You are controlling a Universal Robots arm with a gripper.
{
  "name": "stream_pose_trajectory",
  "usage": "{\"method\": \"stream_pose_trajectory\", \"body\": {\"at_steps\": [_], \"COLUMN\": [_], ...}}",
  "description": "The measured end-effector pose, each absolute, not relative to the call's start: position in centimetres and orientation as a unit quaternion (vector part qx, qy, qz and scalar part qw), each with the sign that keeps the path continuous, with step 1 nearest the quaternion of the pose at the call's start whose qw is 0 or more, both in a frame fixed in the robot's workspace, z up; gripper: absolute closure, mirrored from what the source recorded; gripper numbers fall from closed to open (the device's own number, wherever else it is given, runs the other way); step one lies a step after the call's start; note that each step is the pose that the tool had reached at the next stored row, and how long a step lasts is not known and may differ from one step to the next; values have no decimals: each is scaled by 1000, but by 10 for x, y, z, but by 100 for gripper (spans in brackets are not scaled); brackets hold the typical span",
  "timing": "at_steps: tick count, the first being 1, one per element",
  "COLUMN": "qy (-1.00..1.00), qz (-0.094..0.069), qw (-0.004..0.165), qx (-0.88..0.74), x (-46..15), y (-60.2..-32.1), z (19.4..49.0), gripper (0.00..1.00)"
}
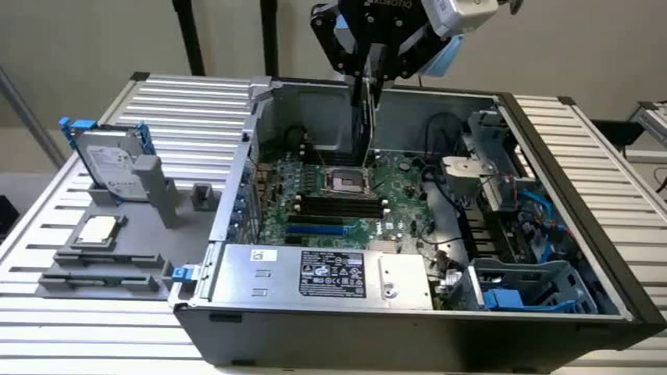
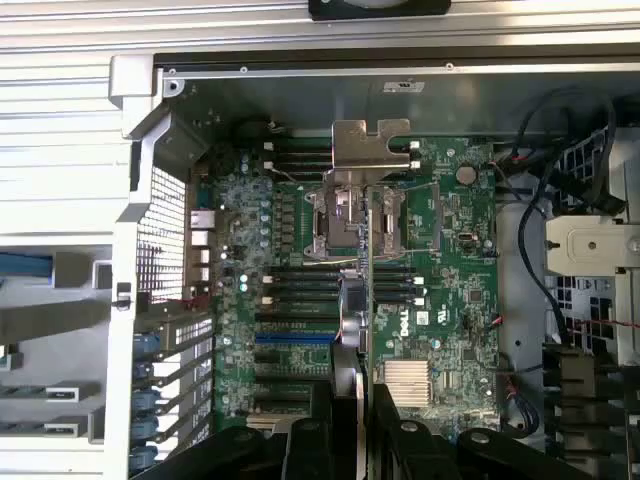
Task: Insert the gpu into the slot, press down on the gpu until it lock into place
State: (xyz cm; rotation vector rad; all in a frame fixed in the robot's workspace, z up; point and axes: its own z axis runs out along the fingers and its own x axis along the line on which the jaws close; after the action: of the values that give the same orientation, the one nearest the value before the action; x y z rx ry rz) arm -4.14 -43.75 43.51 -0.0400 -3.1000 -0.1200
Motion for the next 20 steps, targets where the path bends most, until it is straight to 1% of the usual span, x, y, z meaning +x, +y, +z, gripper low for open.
{"method": "stream_pose_trajectory", "body": {"at_steps": [14,20], "qy": [-999,-998], "qz": [-39,-38], "qw": [20,21], "qx": [-10,43], "x": [-41,-41], "y": [-438,-438], "z": [435,435], "gripper": [74,74]}}
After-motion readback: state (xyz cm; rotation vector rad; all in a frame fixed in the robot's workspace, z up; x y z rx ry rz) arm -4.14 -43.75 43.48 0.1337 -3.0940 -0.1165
